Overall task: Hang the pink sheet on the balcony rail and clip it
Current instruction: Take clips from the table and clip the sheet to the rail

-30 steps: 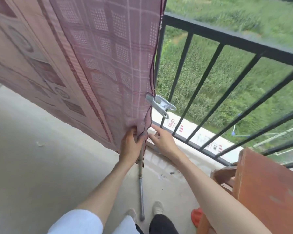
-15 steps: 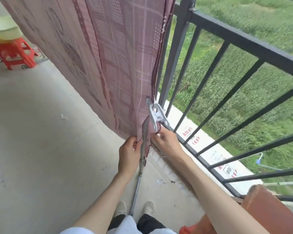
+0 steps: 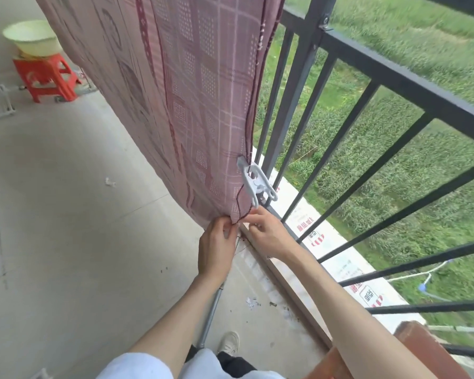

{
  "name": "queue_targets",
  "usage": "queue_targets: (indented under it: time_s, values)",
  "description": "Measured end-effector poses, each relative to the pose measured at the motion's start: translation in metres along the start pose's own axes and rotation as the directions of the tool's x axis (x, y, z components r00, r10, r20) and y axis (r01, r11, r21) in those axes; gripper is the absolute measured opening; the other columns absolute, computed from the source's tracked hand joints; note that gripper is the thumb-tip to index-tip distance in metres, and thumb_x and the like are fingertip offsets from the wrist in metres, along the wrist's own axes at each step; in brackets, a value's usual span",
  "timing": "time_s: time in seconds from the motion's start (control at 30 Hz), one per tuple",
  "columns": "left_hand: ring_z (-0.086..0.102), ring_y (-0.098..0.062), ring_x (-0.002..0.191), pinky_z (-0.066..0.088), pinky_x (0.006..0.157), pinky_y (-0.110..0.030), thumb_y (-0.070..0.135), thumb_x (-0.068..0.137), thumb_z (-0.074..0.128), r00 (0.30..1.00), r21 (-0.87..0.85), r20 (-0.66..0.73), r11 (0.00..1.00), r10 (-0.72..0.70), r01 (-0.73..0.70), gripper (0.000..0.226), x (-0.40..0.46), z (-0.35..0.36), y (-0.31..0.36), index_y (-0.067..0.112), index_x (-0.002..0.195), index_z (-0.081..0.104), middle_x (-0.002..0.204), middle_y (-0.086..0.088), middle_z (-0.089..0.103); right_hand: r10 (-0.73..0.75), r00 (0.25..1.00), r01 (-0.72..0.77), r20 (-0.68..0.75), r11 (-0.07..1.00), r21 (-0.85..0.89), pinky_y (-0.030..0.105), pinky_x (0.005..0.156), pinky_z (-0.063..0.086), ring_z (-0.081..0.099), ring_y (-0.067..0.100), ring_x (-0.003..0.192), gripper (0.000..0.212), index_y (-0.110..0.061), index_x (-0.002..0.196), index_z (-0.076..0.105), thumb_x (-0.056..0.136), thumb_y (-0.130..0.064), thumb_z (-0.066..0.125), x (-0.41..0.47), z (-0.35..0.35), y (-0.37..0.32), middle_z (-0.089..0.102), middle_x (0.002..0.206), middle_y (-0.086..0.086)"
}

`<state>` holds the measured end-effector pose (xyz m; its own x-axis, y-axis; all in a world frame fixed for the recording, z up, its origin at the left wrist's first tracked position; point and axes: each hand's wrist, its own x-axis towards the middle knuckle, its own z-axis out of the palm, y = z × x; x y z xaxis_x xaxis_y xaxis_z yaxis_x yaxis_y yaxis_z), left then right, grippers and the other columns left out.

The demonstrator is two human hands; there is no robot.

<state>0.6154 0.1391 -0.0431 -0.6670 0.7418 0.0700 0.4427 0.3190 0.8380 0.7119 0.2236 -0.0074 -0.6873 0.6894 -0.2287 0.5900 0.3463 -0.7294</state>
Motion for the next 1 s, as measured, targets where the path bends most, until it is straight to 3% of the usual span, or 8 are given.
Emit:
queue_targets:
  time_s: [0.13, 0.2, 0.33, 0.47, 0.63, 0.8, 0.9, 1.0]
  values:
    - [0.061, -0.033, 0.085, 0.048, 0.071, -0.041, 0.012, 0.090, 0.054, 0.999, -0.006, -0.048, 1.000, 0.016, -0.016, 0.011, -0.001, 0.003, 0.002, 0.005, 0.090, 0.062, 0.089, -0.012, 0.066, 0.077, 0.995, -0.069, -0.071, 0.991, 0.113, 0.026, 0.088, 0.042, 0.054, 0.011, 0.104, 0.035, -0.019, 0.109, 0.066, 0.090, -0.007, 0.039, -0.006, -0.001, -0.007, 0.060, 0.118, -0.001]
    - [0.061, -0.031, 0.083, 0.048, 0.071, -0.040, 0.011, 0.089, 0.055, 0.998, -0.011, -0.048, 0.999, 0.033, -0.033, 0.010, 0.000, 0.003, 0.000, 0.005, 0.089, 0.062, 0.088, -0.011, 0.066, 0.213, 0.974, -0.169, -0.081, 0.912, 0.374, 0.027, 0.089, 0.042, 0.054, 0.012, 0.107, 0.029, -0.015, 0.114, 0.062, 0.092, -0.010, 0.043, -0.011, 0.000, -0.005, 0.061, 0.121, 0.003]
    - [0.062, -0.029, 0.082, 0.048, 0.069, -0.040, 0.014, 0.089, 0.057, 0.998, 0.011, -0.051, 0.999, 0.046, -0.046, 0.010, 0.001, 0.003, -0.002, 0.007, 0.087, 0.063, 0.086, -0.009, 0.066, 0.452, 0.877, -0.371, 0.162, 0.423, 0.827, 0.026, 0.074, 0.047, 0.054, 0.020, 0.096, 0.035, 0.003, 0.124, 0.050, 0.090, 0.001, 0.040, -0.019, 0.002, 0.008, 0.057, 0.118, 0.013]
    - [0.060, -0.028, 0.080, 0.044, 0.069, -0.033, 0.014, 0.088, 0.057, 0.997, 0.042, -0.047, 0.998, 0.054, -0.052, 0.010, 0.000, 0.004, -0.004, 0.008, 0.090, 0.065, 0.086, -0.010, 0.066, 0.377, 0.886, -0.350, 0.271, 0.157, 0.924, 0.034, 0.100, 0.043, 0.055, 0.027, 0.103, 0.029, 0.022, 0.115, 0.046, 0.092, 0.004, 0.045, -0.033, 0.002, 0.020, 0.054, 0.108, 0.021]
    - [0.059, -0.032, 0.079, 0.043, 0.067, -0.034, 0.012, 0.087, 0.057, 0.996, 0.058, -0.075, 0.998, 0.044, -0.039, 0.010, 0.002, 0.006, -0.003, 0.005, 0.088, 0.065, 0.085, -0.012, 0.065, 0.416, 0.846, -0.305, 0.333, -0.134, 0.943, 0.030, 0.078, 0.058, 0.066, 0.031, 0.100, 0.037, 0.012, 0.109, 0.058, 0.074, -0.001, 0.064, -0.034, 0.002, 0.033, 0.062, 0.115, 0.027]
    - [0.058, -0.033, 0.076, 0.041, 0.066, -0.035, 0.018, 0.090, 0.056, 0.996, 0.086, -0.081, 0.996, 0.025, -0.018, 0.018, 0.003, 0.009, -0.009, 0.004, 0.081, 0.063, 0.081, -0.013, 0.065, 0.478, 0.830, -0.280, 0.288, -0.089, 0.956, 0.036, 0.077, 0.058, 0.062, 0.031, 0.103, 0.019, 0.004, 0.104, 0.057, 0.091, -0.011, 0.056, -0.037, 0.005, 0.033, 0.062, 0.103, 0.019]
    - [0.057, -0.031, 0.077, 0.039, 0.068, -0.032, 0.018, 0.088, 0.059, 0.994, 0.042, -0.106, 0.999, -0.019, 0.024, 0.016, 0.004, 0.011, -0.010, 0.005, 0.078, 0.061, 0.082, -0.012, 0.063, 0.534, 0.795, -0.388, 0.287, 0.085, 0.918, 0.025, 0.069, 0.051, 0.059, 0.017, 0.082, 0.027, -0.006, 0.109, 0.061, 0.094, -0.026, 0.053, -0.037, 0.015, 0.044, 0.066, 0.100, 0.010]
    - [0.055, -0.032, 0.078, 0.035, 0.068, -0.025, 0.013, 0.083, 0.063, 0.982, -0.043, -0.159, 0.995, -0.100, 0.095, 0.014, 0.007, 0.015, -0.006, 0.004, 0.074, 0.058, 0.084, -0.014, 0.055, 0.565, 0.770, -0.422, 0.297, 0.101, 0.901, 0.020, 0.061, 0.043, 0.047, 0.012, 0.067, 0.019, -0.004, 0.099, 0.062, 0.092, -0.020, 0.057, -0.037, 0.024, 0.048, 0.061, 0.094, 0.010]
